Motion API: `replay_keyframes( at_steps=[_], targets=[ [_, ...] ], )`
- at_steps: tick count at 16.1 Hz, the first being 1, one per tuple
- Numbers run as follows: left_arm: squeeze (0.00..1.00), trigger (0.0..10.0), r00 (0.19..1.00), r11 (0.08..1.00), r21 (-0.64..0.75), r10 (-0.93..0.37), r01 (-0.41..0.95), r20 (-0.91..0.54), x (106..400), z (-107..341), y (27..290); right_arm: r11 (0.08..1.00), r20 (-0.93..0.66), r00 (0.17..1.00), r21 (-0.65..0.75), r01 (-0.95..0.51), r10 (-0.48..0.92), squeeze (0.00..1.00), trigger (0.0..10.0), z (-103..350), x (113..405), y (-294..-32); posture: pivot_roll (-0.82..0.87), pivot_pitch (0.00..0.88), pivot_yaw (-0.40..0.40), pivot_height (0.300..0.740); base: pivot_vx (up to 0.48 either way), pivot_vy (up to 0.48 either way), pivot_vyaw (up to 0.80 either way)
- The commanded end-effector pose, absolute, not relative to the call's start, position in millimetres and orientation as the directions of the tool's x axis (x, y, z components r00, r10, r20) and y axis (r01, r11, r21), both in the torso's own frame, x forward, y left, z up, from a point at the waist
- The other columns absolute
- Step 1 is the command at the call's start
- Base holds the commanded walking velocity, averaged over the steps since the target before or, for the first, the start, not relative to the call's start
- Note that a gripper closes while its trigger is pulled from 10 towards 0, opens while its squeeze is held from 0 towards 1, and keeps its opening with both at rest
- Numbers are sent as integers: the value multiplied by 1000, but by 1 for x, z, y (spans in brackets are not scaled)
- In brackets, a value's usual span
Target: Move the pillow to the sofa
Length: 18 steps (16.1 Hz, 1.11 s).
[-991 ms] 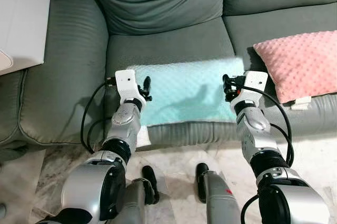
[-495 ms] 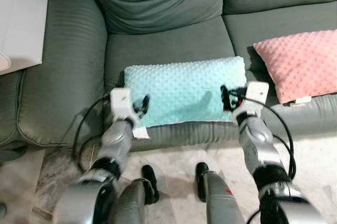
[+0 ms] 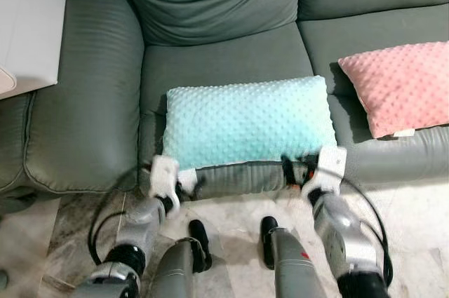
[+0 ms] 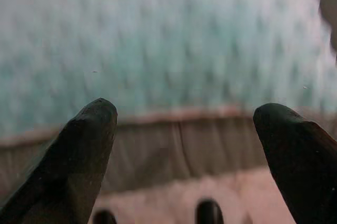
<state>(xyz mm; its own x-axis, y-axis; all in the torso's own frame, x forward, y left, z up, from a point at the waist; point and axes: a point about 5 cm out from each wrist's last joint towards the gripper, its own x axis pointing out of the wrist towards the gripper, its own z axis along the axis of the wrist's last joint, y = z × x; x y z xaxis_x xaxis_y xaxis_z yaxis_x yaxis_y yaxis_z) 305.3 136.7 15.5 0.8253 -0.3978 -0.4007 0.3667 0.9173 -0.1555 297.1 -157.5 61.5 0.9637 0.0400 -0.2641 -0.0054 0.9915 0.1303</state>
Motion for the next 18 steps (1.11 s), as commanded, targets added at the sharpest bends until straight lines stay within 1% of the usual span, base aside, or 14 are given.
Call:
replay_keyframes(
  at_steps=[1,2,5,7,8,9,10,11,12,13,15,16,17,18],
  targets=[
    [1000,10000,783,915,-164,-402,369,-475,288,-4,141,995,-328,943,98,-21,52,1000,10000,44,286,-156,-137,425,105,740,0,0,0],
    [1000,10000,775,911,-164,-409,379,-481,285,-5,139,996,-359,931,86,-38,66,1000,10000,39,281,-156,-138,426,106,740,0,0,0],
    [1000,10000,733,895,-138,-428,423,-529,278,-13,130,986,-438,884,95,-138,165,1000,10000,19,273,-155,-138,433,102,740,0,0,0],
    [1000,10000,745,904,-109,-405,414,-530,279,-13,124,977,-429,878,83,-194,211,1000,10000,14,272,-158,-136,438,100,740,0,0,0],
    [1000,10000,760,912,-101,-389,397,-521,280,-13,122,976,-420,881,90,-199,218,1000,10000,13,274,-160,-128,438,101,740,0,0,0],
    [1000,10000,798,942,-63,-313,329,-514,284,-12,123,980,-427,882,59,-191,198,1000,10000,9,278,-166,-122,441,104,740,0,0,0],
    [1000,10000,804,946,-68,-305,316,-509,284,-11,123,981,-427,883,54,-188,192,1000,10000,9,278,-167,-122,444,104,740,0,0,0],
    [1000,10000,831,962,-39,-255,271,-495,289,-8,124,983,-418,890,50,-179,183,1000,10000,11,283,-170,-125,448,108,740,0,0,0],
    [1000,10000,855,975,20,-182,219,-485,294,-4,126,983,-401,898,36,-179,178,1000,10000,13,288,-172,-125,451,111,740,0,0,0],
    [1000,10000,859,977,32,-170,211,-484,295,-4,126,983,-397,900,35,-180,179,1000,10000,14,289,-172,-124,453,111,740,0,0,0],
    [1000,10000,845,980,2,-170,198,-508,296,-4,125,984,-384,907,24,-176,171,949,10000,13,291,-175,-118,457,115,740,0,0,0],
    [502,10000,855,989,-6,-128,145,-503,300,-1,126,986,-384,909,16,-168,161,498,10000,13,294,-177,-111,461,116,740,0,0,0],
    [0,10000,860,992,-1,-107,123,-498,303,2,125,987,-377,913,22,-156,153,290,10000,15,298,-179,-111,461,116,740,0,0,0],
    [0,10000,863,994,-6,-95,106,-495,305,3,123,988,-363,919,23,-156,153,0,10000,18,302,-178,-103,464,119,740,0,0,0]
  ],
)
